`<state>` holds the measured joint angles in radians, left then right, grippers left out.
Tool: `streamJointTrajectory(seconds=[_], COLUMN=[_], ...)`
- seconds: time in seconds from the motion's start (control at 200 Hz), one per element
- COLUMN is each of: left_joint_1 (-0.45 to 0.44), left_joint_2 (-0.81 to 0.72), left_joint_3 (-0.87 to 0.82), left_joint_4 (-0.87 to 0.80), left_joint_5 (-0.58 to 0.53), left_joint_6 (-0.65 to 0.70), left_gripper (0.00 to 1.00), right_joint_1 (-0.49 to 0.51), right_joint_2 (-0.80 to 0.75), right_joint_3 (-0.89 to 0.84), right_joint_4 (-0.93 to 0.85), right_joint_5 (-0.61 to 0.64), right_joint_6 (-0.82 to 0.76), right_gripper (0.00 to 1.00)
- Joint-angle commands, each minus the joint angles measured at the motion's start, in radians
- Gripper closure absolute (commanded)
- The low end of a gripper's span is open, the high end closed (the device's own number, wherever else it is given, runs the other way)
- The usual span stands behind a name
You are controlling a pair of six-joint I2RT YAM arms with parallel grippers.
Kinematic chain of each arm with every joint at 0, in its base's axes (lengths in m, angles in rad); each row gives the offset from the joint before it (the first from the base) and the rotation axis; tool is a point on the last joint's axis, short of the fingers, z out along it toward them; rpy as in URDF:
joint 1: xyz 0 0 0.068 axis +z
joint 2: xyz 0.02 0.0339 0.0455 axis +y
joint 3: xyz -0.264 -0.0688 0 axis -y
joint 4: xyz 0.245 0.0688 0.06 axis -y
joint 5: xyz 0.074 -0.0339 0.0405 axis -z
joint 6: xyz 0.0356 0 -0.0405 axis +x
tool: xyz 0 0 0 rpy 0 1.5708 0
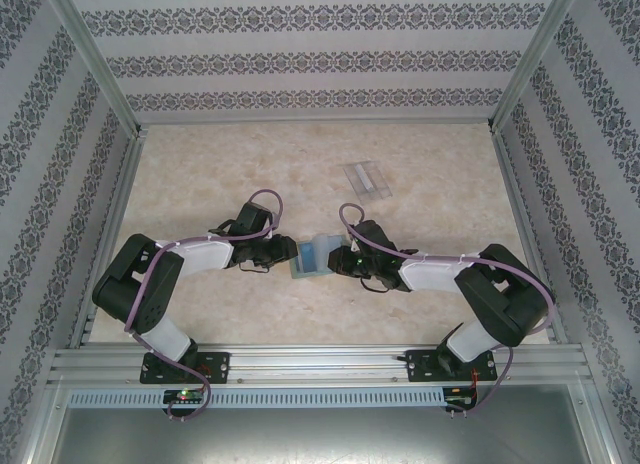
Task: Put the credit cards into the card holder
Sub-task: Flip over the card slot in the card holder.
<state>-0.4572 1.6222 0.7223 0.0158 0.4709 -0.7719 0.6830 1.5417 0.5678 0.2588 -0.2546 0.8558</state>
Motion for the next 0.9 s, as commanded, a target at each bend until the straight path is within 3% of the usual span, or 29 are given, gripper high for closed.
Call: streamJointTrajectory(seconds=[0.0, 0.37, 0.659, 0.894], left_joint_1=[-0.007, -0.005, -0.002, 0.009], left_joint_2=[0.017, 0.009, -0.014, -0.019], left_joint_3=[0.001, -0.004, 0.000, -0.007], left_joint_4=[0.017, 0.020, -0.015, -0.016], left_joint_5=[0.017, 0.017, 0.002, -0.004], left_joint_6=[-0.006, 0.005, 0.027, 0.030], left_gripper=[0.62, 0.62, 0.61, 0.61], right_joint_1=[0.003, 0.009, 0.012, 0.056], right_joint_2=[0.009, 0.058, 0.097, 0.180], right_joint_3=[0.027, 0.072, 0.117, 0.213], right_joint_4=[0.039, 0.135, 0.116, 0.084], right_joint_5=[-0.030, -0.159, -0.167, -0.262], right_joint_6=[-0.017, -0.020, -0.031, -0.088], right_gripper=[0.76, 0.72, 0.89, 0.87])
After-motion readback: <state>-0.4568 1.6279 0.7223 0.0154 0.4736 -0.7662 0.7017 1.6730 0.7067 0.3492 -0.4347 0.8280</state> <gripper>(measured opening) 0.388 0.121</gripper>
